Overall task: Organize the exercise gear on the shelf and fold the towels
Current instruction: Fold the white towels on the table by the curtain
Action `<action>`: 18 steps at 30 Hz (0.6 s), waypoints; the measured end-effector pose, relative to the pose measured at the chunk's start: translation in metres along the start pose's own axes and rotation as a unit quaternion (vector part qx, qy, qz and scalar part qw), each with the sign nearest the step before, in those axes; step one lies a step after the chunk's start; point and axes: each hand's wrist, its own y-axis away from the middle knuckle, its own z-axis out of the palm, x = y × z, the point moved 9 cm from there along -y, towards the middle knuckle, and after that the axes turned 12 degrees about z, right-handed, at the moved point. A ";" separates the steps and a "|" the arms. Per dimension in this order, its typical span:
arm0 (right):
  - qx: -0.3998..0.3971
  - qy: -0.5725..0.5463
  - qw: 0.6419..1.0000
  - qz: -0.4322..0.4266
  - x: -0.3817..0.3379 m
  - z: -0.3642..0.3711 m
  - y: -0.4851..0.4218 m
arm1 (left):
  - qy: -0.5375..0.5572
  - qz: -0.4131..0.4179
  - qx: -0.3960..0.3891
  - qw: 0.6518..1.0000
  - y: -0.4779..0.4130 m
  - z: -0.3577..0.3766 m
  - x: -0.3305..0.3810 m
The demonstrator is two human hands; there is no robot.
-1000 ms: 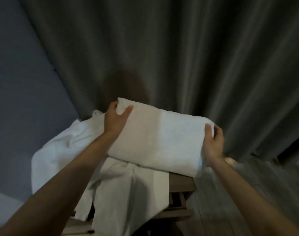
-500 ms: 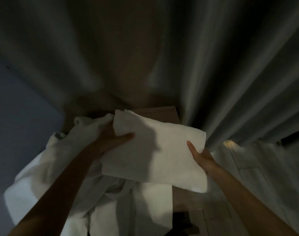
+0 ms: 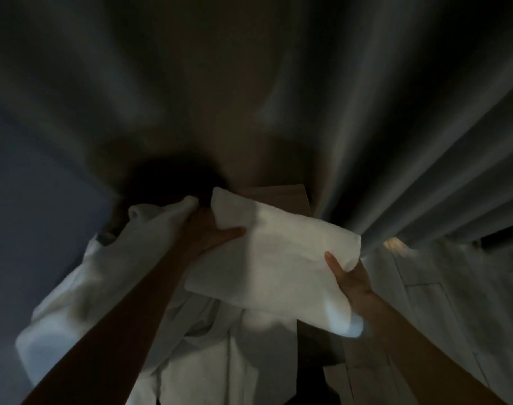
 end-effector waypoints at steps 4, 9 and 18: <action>0.049 -0.013 0.998 -0.043 -0.020 -0.011 0.019 | 0.011 -0.055 -0.035 0.998 -0.002 0.006 -0.004; 0.098 0.030 0.987 -0.124 -0.072 -0.046 0.062 | 0.129 -0.067 0.002 0.989 0.017 -0.006 0.009; 0.058 0.037 0.984 -0.165 -0.157 -0.089 0.169 | 0.272 -0.067 0.102 0.954 0.089 -0.080 0.066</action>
